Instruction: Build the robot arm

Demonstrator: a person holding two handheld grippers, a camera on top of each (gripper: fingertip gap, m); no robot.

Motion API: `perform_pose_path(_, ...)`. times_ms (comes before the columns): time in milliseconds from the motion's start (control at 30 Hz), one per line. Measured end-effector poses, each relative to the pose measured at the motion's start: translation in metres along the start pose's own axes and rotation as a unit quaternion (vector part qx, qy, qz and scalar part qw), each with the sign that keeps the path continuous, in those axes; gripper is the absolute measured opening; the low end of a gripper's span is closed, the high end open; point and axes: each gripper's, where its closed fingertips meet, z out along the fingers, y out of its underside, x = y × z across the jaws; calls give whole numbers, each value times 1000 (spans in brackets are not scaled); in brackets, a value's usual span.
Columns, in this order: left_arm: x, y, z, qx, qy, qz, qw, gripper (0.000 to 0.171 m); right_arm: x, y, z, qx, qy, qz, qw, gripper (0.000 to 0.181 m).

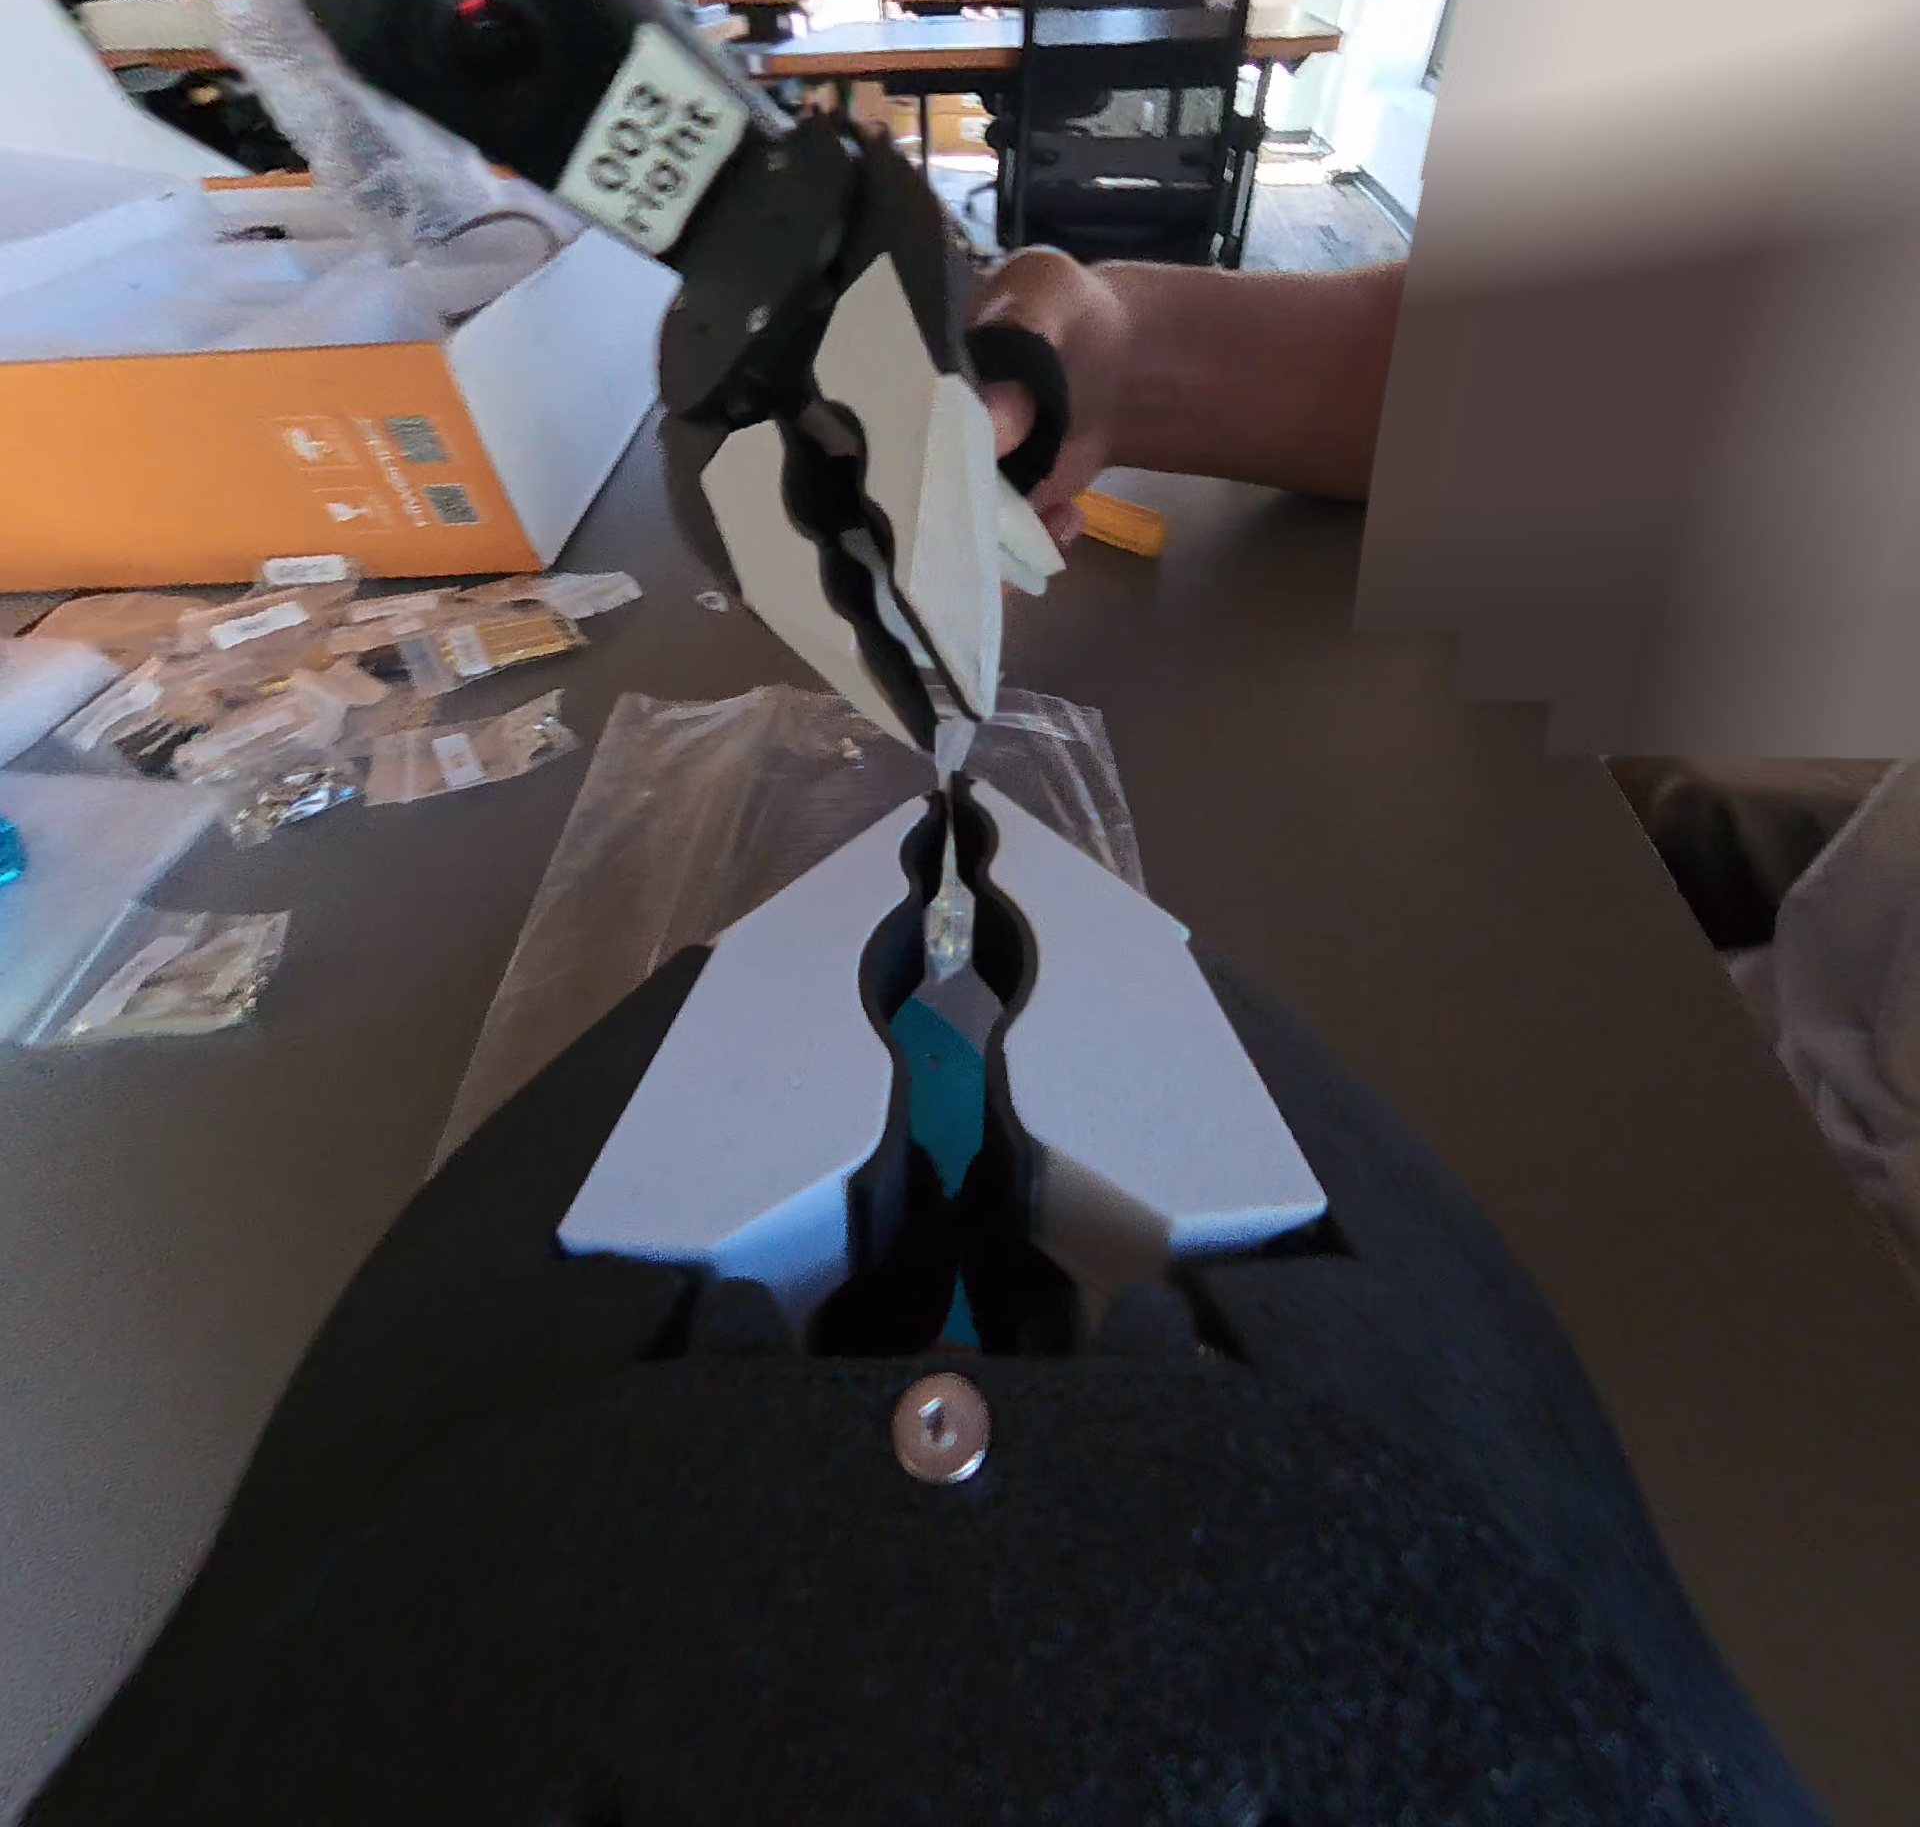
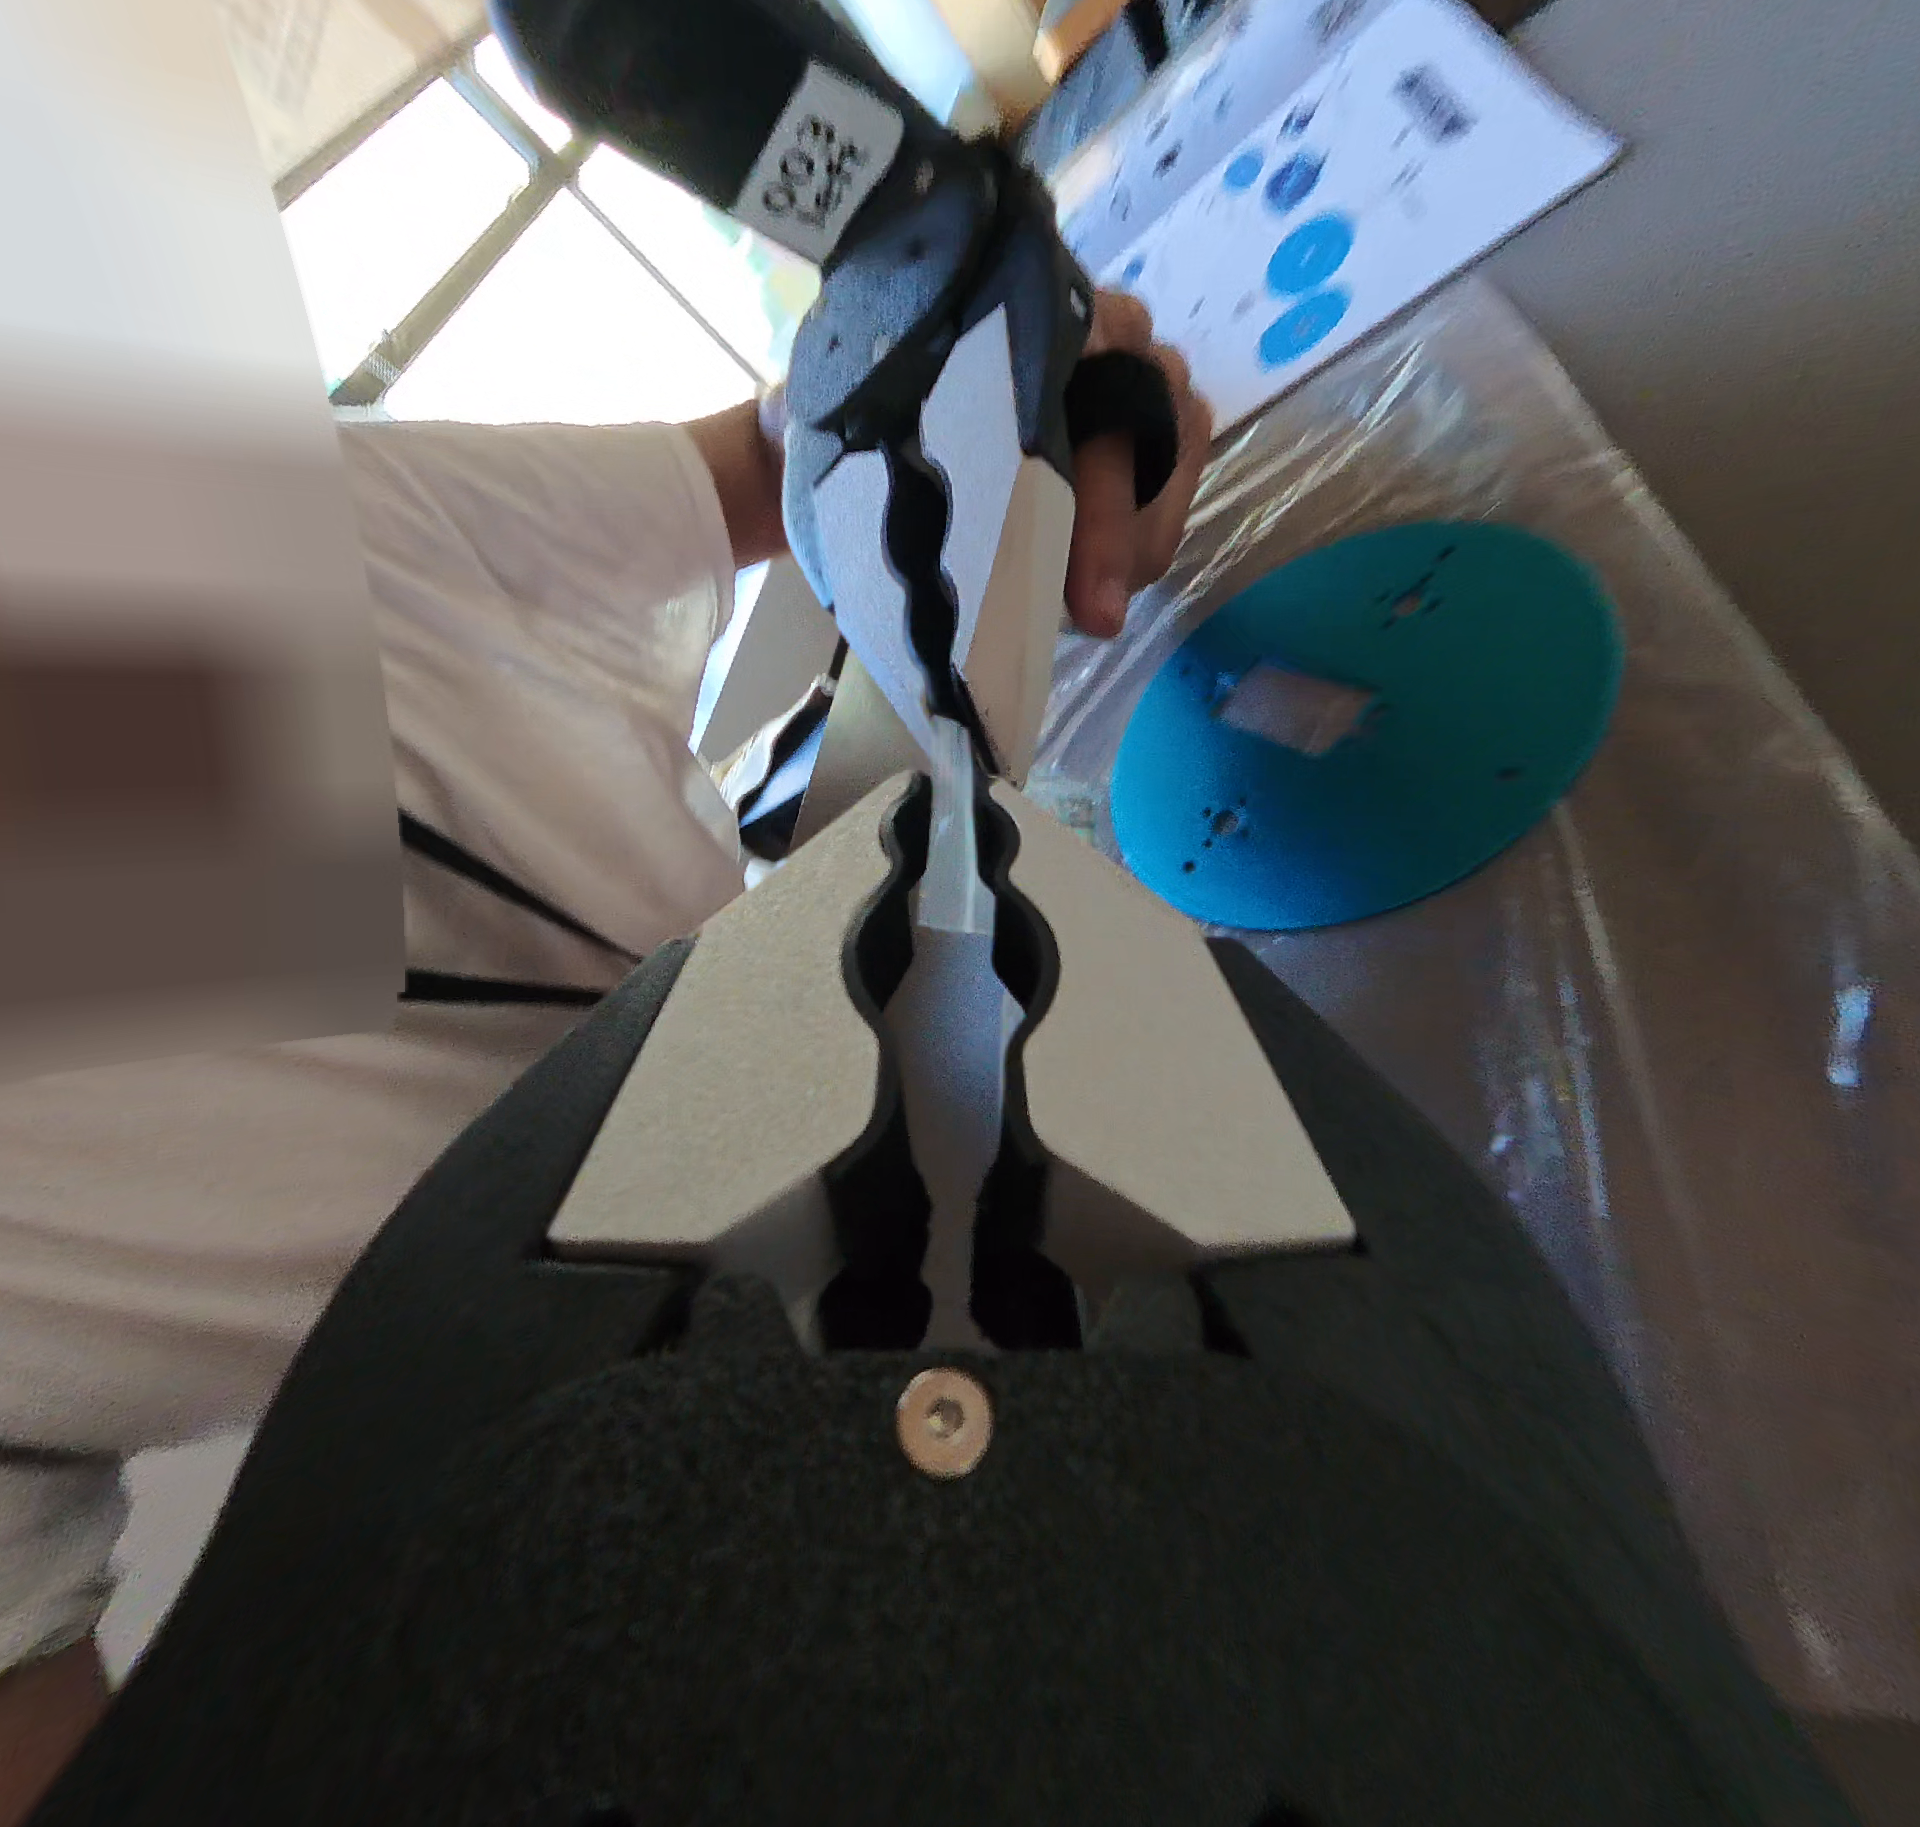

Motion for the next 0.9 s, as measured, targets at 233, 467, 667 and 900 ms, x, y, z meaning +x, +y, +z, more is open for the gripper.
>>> perform_pose_path(233, -14, -18, -14, 66, 12, -81, 994, 0, 7, -20, -17, 52, 58, -70, 995, 12)
perform_pose_path(467, -13, -18, -14, 69, 12, -73, 995, 0, 3, -22, -16, 51, 76, -95, 991, 0)
perform_pose_path(667, -10, -21, -13, 73, 0, -48, 996, 3, 1, -20, -14, 44, 82, -110, 989, 0)
perform_pose_path(900, -8, -18, -13, 63, -1, -16, 998, 0, -5, -19, -10, 46, 50, -94, 993, 5)
